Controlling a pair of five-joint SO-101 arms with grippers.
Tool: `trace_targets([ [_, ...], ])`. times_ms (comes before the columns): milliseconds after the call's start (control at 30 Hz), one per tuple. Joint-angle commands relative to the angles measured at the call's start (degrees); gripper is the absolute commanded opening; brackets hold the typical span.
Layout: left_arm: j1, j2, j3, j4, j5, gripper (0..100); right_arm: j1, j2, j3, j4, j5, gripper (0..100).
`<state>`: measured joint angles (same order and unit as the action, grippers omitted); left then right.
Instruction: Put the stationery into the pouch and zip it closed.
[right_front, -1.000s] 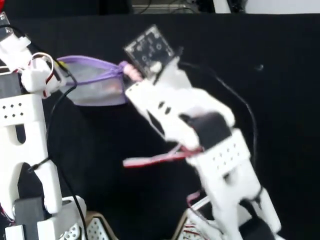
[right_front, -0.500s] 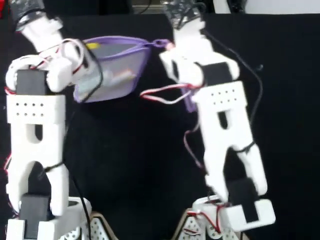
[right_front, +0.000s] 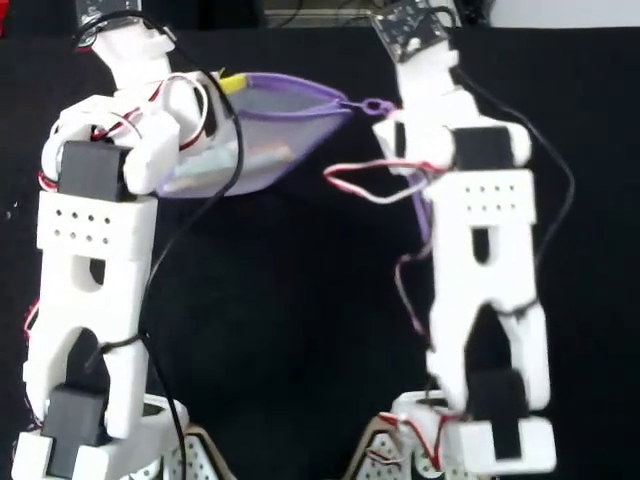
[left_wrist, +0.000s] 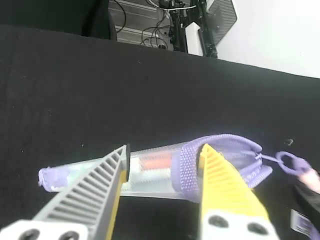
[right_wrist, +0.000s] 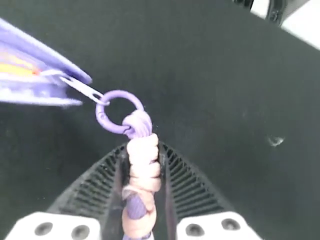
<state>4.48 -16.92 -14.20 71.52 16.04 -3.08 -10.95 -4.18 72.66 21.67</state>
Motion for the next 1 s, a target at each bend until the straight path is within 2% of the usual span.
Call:
trace_targets([
  [0,0.04,-1.05,-3.65,-0.97,-0.62,23,0.09,-10.24,-3.12,3.16,-0.09,1.1],
  [267,0.04,-1.05,-3.65,-0.97,-0.62,23,-9.32,-20.70,-9.45,15.03,-0.09,1.1],
  [567,0.48,-0.97,-3.65,-1.23,-0.62,23,-19.96,-17.01,-23.43,28.31,-1.67,1.1],
  [700,0.48,-0.97,-3.21,-1.41,-0.62,23,-18.11,-14.20,-24.04,25.23,-2.81,1.1],
  [967,-3.56,-0.88,-3.03,-1.14,-0.62,23,-7.65,-2.33,-23.87,16.18,-2.37,1.1],
])
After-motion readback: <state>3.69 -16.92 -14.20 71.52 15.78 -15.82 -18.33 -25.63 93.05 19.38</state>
